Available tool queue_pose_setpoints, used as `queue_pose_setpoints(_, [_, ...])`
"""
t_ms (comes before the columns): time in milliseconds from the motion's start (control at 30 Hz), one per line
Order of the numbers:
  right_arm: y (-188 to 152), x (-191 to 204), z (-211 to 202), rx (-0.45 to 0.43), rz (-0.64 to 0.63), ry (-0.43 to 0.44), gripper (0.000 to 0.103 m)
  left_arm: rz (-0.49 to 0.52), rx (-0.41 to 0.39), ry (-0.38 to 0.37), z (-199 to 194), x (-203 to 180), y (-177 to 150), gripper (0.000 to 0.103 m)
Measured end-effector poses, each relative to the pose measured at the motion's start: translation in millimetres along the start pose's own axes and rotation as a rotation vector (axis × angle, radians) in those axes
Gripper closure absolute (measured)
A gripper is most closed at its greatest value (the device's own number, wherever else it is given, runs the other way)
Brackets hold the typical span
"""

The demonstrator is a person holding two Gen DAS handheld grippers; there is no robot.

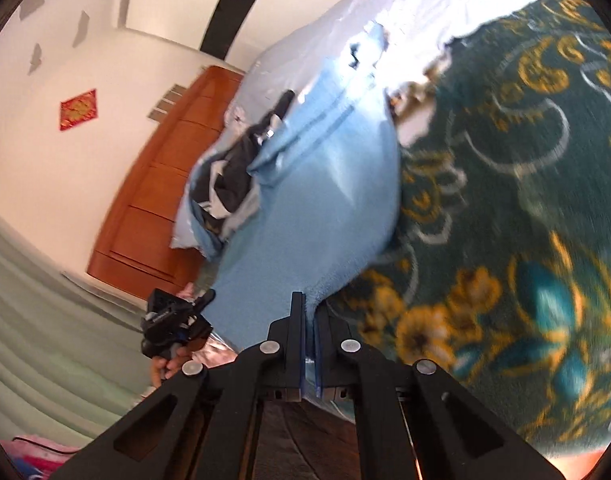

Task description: Fold clothes

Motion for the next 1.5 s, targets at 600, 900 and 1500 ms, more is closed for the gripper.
queue_pose_setpoints(600, [256, 17, 58, -0.183, 0.037, -0.097, 0.1, 0.086, -0.015, 0.145, 155, -26, 237, 0.097])
queue_pose_setpoints(900, [298, -44, 121, -0.105, 0.126, -0.258, 0.1, 0.035, 0.015, 0.241, 205, 40, 265, 0.086])
queue_pose_setpoints(1500, [285, -28, 64, -0.222, 0.033, -0.33, 0.049, 0.177, -0.057, 0.313, 133, 20, 205, 0.021])
Point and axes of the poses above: each gripper's, at about its wrist camera, not at the fingertips, and z roughly the way its jaws point, x to its left, y to its top, the point moved 9 cm from there along z, roughly the way its jaws point, and after that the axes turned 9 degrees about -y, right-handed, at the moved point
